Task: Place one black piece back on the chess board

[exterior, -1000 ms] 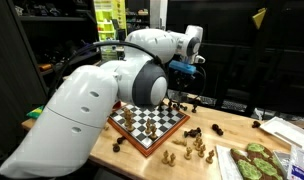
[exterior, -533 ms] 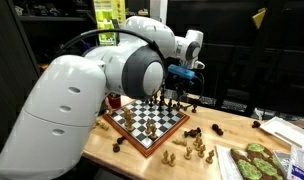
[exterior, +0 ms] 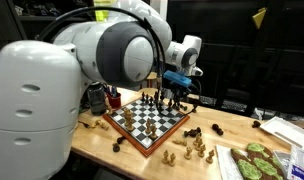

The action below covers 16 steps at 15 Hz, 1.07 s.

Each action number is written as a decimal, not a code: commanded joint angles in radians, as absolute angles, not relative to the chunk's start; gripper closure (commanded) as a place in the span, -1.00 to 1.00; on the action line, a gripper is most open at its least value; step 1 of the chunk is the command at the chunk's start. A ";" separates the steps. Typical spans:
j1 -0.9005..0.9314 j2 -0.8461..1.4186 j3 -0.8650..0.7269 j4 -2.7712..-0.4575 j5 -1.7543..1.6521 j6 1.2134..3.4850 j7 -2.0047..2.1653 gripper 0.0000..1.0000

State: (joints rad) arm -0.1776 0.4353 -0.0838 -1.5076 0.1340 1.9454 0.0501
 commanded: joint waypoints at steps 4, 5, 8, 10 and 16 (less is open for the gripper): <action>-0.172 0.396 -0.090 -1.564 0.137 1.958 0.046 0.44; -0.172 0.394 -0.090 -1.566 0.137 1.958 0.046 0.44; -0.168 0.400 -0.091 -1.563 0.131 1.971 0.050 0.86; -0.170 0.415 -0.087 -1.553 0.131 1.983 0.028 0.86; -0.178 0.421 -0.082 -1.573 0.138 2.044 -0.022 0.86</action>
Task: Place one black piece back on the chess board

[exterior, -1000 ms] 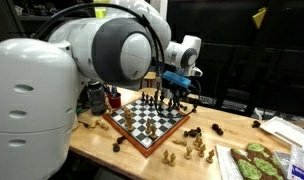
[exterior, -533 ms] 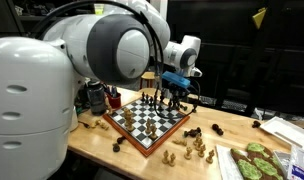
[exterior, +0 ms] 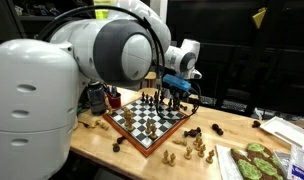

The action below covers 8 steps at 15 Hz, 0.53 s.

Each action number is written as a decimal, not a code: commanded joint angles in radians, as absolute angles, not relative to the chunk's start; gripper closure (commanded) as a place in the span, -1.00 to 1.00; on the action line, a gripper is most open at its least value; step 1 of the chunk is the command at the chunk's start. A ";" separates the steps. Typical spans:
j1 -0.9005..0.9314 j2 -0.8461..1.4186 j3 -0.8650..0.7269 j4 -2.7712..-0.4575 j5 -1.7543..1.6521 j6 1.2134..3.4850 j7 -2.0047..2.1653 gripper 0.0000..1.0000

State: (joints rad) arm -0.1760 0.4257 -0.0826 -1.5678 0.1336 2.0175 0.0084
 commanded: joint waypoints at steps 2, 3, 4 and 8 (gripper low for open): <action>-0.179 0.418 -0.081 -1.583 0.141 2.071 -0.035 0.86; -0.178 0.417 -0.082 -1.587 0.138 2.085 -0.037 0.86; -0.179 0.417 -0.080 -1.589 0.140 2.093 -0.042 0.86; -0.182 0.421 -0.076 -1.594 0.150 2.109 -0.057 0.86</action>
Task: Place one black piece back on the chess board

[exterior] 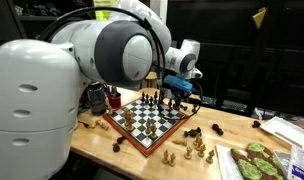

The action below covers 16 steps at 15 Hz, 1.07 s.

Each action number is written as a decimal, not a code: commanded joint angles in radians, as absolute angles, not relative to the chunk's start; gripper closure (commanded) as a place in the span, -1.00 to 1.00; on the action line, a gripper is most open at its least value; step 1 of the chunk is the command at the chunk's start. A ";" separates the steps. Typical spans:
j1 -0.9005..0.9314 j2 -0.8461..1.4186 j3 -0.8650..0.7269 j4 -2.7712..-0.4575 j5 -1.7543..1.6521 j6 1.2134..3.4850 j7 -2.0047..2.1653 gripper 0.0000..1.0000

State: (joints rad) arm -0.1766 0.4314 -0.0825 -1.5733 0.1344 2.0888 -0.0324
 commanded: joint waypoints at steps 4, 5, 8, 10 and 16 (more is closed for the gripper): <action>-0.183 0.428 -0.072 -1.605 0.157 2.116 -0.065 0.86; -0.183 0.431 -0.071 -1.607 0.158 2.119 -0.068 0.86; -0.184 0.440 -0.068 -1.607 0.160 2.128 -0.076 0.86; -0.184 0.448 -0.066 -1.604 0.160 2.132 -0.076 0.86; -0.145 0.411 -0.089 -1.597 0.084 2.105 -0.013 0.86</action>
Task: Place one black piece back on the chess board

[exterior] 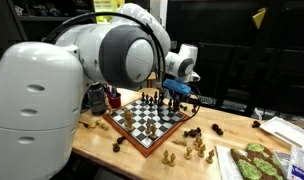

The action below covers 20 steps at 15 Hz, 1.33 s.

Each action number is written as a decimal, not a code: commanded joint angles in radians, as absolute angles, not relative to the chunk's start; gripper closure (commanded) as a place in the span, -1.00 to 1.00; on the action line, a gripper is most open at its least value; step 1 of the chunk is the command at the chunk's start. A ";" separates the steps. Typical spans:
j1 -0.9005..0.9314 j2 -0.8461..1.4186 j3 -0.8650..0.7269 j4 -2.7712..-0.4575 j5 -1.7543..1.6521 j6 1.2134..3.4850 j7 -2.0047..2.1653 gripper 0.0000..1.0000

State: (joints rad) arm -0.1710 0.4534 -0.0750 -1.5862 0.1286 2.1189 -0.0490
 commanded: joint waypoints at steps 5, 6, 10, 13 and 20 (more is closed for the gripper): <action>-0.137 0.419 -0.085 -1.576 0.057 2.083 0.008 0.86; -0.139 0.423 -0.084 -1.575 0.062 2.083 0.003 0.86; -0.146 0.430 -0.080 -1.576 0.072 2.090 -0.009 0.86; -0.155 0.441 -0.074 -1.571 0.090 2.087 -0.028 0.86; -0.160 0.460 -0.074 -1.568 0.097 2.090 -0.027 0.86</action>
